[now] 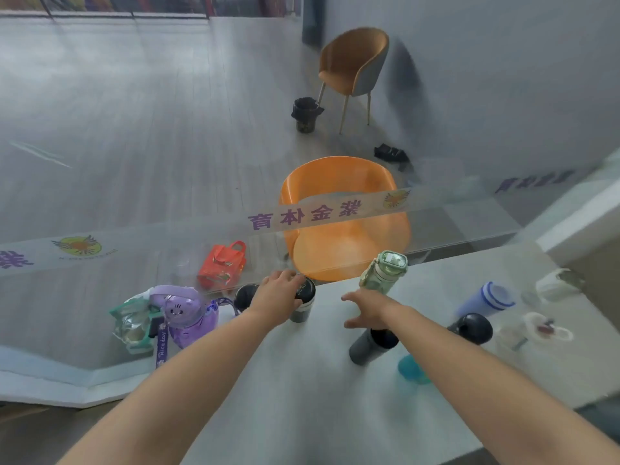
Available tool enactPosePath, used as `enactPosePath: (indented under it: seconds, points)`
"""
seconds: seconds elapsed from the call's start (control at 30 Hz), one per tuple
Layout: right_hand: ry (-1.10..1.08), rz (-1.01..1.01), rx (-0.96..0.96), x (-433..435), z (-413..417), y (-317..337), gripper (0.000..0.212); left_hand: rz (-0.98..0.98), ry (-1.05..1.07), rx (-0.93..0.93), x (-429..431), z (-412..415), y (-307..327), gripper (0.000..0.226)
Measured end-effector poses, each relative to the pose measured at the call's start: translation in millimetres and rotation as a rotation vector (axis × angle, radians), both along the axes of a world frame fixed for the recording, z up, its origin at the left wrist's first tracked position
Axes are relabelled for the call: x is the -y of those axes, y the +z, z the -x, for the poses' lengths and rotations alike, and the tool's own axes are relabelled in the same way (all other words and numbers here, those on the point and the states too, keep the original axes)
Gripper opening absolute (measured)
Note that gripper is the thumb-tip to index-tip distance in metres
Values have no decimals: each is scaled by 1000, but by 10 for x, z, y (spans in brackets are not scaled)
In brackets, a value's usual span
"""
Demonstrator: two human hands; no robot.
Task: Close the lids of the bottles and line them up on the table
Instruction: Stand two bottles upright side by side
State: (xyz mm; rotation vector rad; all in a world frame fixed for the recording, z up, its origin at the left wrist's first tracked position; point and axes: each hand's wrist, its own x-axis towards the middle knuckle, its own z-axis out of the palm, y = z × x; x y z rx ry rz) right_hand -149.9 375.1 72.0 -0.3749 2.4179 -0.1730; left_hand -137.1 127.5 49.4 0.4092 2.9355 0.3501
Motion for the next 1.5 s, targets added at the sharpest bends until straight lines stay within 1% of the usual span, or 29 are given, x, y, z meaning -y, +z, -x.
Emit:
enactPosePath:
  seconds: [0.1,0.2,0.27,0.4,0.6,0.87,0.97,1.07,1.3,1.37,1.47,1.5]
  points:
    - [-68,-47,9,-250,-248,54,87,59,-55,12,-197,3,-66,51]
    - [-102,-86,40,-417,-435,31,91,86,-53,32,-288,-17,-131,51]
    - [-118,-81,51,-473,-514,-25,86,91,-44,36,-304,-35,-145,49]
    - [-140,-32,3,-441,-520,-111,69,69,-22,54,-297,-36,-138,44]
    - [-84,32,-54,-293,-201,-141,61,119,-8,34,-292,20,-144,40]
    - [-21,88,-75,-77,409,-163,69,150,46,-11,-292,59,-223,41]
    - [-1,88,-83,-24,578,-171,69,146,65,-14,-310,68,-231,41]
    - [14,79,-90,4,688,-161,65,146,70,-7,-321,83,-222,42]
    - [32,51,-69,27,767,-140,63,138,75,-3,-328,80,-228,40]
    - [26,38,-64,34,765,-124,67,142,72,9,-353,82,-213,43]
    - [21,26,-43,36,780,-29,91,96,57,4,-457,127,-117,52]
    - [25,37,-51,28,806,36,96,67,46,-1,-510,164,-57,58]
